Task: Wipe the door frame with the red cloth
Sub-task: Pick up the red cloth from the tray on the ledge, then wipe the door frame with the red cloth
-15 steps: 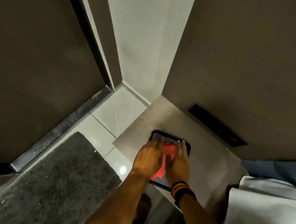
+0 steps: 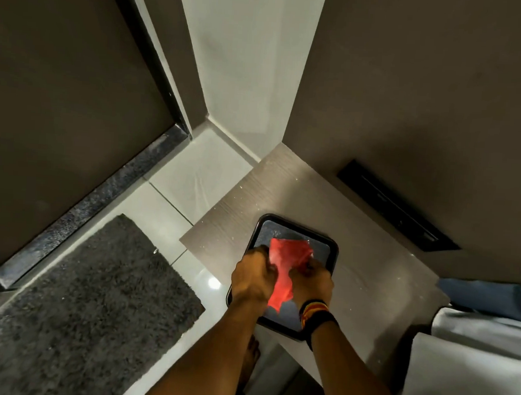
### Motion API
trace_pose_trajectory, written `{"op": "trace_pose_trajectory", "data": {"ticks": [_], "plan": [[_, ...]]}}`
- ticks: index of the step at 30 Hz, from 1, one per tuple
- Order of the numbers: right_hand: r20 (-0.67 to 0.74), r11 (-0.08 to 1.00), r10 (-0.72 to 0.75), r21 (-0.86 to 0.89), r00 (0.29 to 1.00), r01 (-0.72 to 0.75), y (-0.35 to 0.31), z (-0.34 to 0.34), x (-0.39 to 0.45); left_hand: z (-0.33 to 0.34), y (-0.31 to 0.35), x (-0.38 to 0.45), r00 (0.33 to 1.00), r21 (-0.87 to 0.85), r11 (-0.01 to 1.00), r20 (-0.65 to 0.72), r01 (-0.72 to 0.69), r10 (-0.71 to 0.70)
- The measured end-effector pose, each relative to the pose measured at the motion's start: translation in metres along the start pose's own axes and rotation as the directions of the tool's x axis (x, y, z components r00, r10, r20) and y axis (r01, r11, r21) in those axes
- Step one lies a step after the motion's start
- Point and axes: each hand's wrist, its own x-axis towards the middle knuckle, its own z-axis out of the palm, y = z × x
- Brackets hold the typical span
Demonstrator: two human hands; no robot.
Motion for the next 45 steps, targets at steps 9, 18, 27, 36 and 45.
{"op": "trace_pose_trajectory", "data": {"ticks": [9, 18, 27, 36, 45], "plan": [[-0.015, 0.936, -0.265, 0.237, 0.964, 0.261, -0.125, -0.059, -0.086, -0.147, 0.036, -0.043, 0.967, -0.199, 0.971, -0.241, -0.132, 0.082], [-0.191, 0.657, -0.664, 0.311, 0.723, 0.686, -0.358, -0.135, -0.233, -0.408, 0.092, -0.108, 0.737, -0.162, 0.907, -0.645, -0.388, 0.2], [-0.336, 0.277, -0.846, 0.386, 0.414, 0.88, -0.519, -0.188, -0.487, -0.662, 0.069, -0.284, 0.376, 0.04, 0.863, -0.889, -0.504, 0.26], [-0.438, -0.264, -0.897, 0.43, -0.056, 0.864, -0.58, -0.133, -0.814, -0.846, -0.079, -0.539, -0.105, 0.188, 0.91, -0.982, -0.371, 0.16], [-0.388, -0.471, -0.868, 0.452, -0.309, 0.757, -0.521, 0.001, -0.999, -0.873, -0.277, -0.662, -0.223, 0.0, 0.984, -0.974, -0.181, -0.041]]}}
